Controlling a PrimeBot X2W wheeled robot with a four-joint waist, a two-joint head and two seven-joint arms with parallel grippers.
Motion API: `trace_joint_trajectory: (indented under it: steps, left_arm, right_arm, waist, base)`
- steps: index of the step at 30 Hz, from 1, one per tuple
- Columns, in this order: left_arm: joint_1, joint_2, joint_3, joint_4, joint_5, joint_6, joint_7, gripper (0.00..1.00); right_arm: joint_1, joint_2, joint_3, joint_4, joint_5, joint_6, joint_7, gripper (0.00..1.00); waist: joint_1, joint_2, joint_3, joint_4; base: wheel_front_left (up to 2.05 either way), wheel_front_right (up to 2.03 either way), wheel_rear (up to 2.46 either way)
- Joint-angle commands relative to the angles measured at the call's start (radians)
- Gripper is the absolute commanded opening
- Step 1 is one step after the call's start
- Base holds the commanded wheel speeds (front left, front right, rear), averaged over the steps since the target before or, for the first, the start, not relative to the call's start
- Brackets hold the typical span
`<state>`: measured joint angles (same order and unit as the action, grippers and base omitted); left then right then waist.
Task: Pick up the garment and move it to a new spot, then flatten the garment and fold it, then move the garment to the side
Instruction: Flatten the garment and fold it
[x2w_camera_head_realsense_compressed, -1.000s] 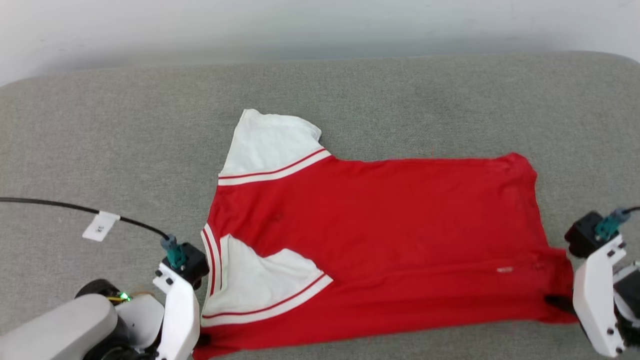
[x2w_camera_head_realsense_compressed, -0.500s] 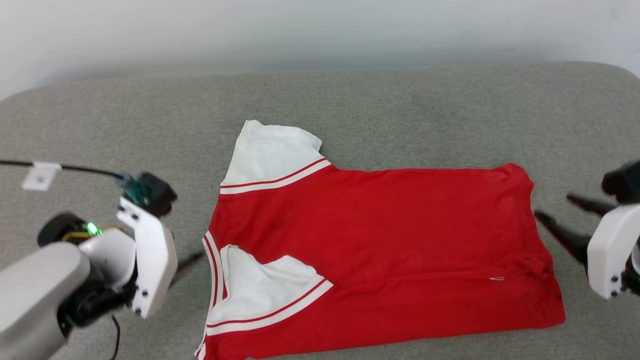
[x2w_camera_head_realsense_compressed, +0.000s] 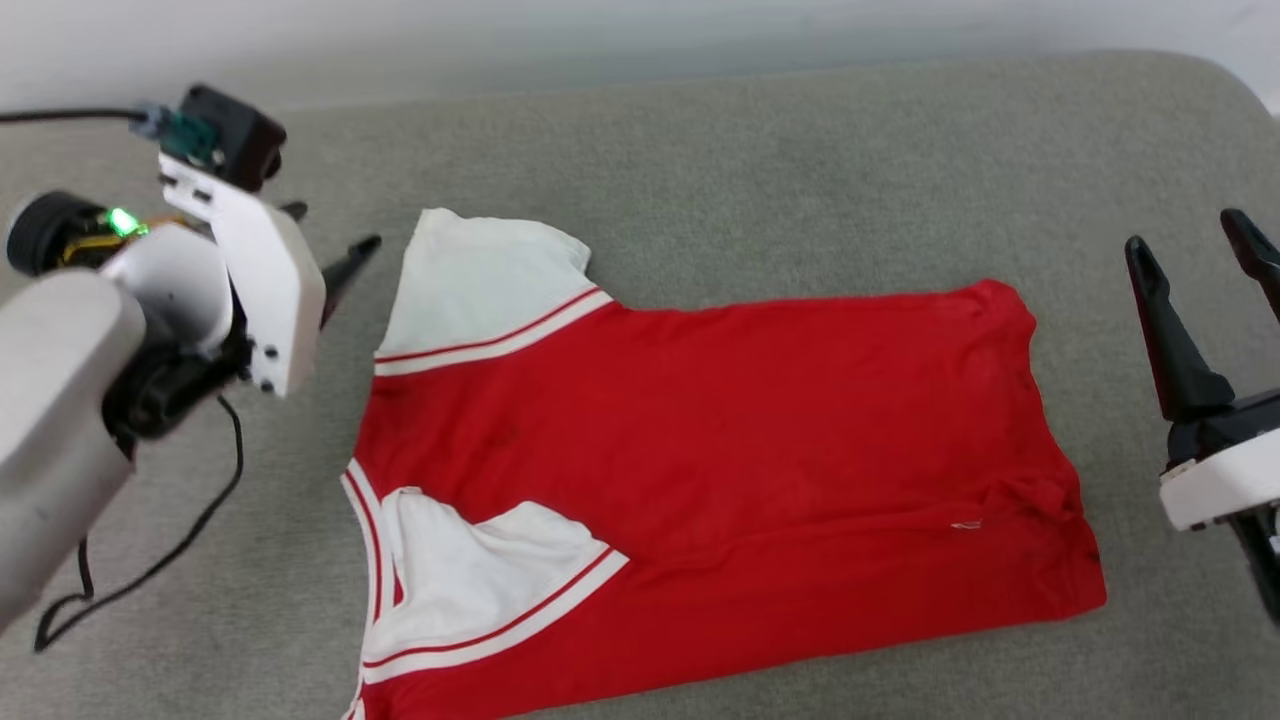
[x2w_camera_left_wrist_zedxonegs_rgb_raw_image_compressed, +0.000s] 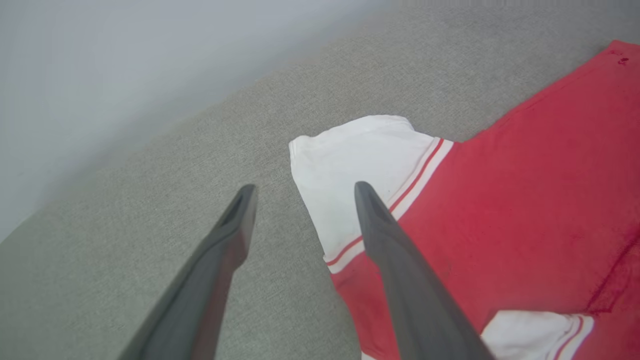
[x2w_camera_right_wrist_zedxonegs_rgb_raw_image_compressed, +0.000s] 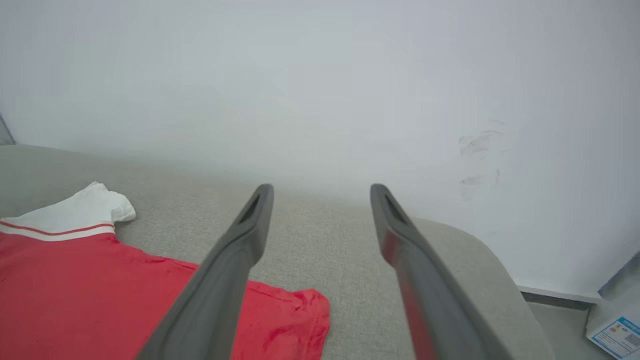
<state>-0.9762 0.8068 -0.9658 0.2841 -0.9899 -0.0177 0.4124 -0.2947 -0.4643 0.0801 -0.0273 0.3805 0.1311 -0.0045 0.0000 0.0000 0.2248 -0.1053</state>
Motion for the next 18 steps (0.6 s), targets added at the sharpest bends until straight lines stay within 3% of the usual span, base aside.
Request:
trace_joint_trajectory:
  steps: [1, 5, 10, 18]
  left_arm:
    - [-0.054, -0.012, 0.013, 0.039, 0.005, -0.012, 0.011, 1.00]
    - [-0.119, -0.023, 0.024, 0.088, -0.006, -0.023, 0.053, 1.00]
    - [-0.236, -0.042, 0.031, 0.166, -0.040, -0.040, 0.191, 1.00]
    - [-0.351, -0.065, -0.023, 0.242, -0.063, -0.063, 0.454, 1.00]
  right_arm:
    - [0.045, 0.057, -0.032, -0.053, -0.054, -0.001, -0.022, 1.00]
    - [0.084, 0.120, -0.050, -0.114, -0.101, -0.001, -0.023, 1.00]
    - [0.103, 0.180, -0.037, -0.188, -0.143, -0.001, -0.008, 1.00]
    - [0.057, 0.203, -0.022, -0.210, -0.157, -0.001, 0.000, 1.00]
  waist:
    - [0.0000, 0.0000, 0.051, -0.034]
    - [0.0000, 0.0000, 0.092, -0.057]
    - [0.0000, 0.0000, 0.168, -0.099]
    - [0.0000, 0.0000, 0.270, -0.148]
  base:
    - [0.00, 0.00, 0.00]
    - [0.00, 0.00, 0.00]
    - [0.00, 0.00, 0.00]
    - [0.00, 0.00, 0.00]
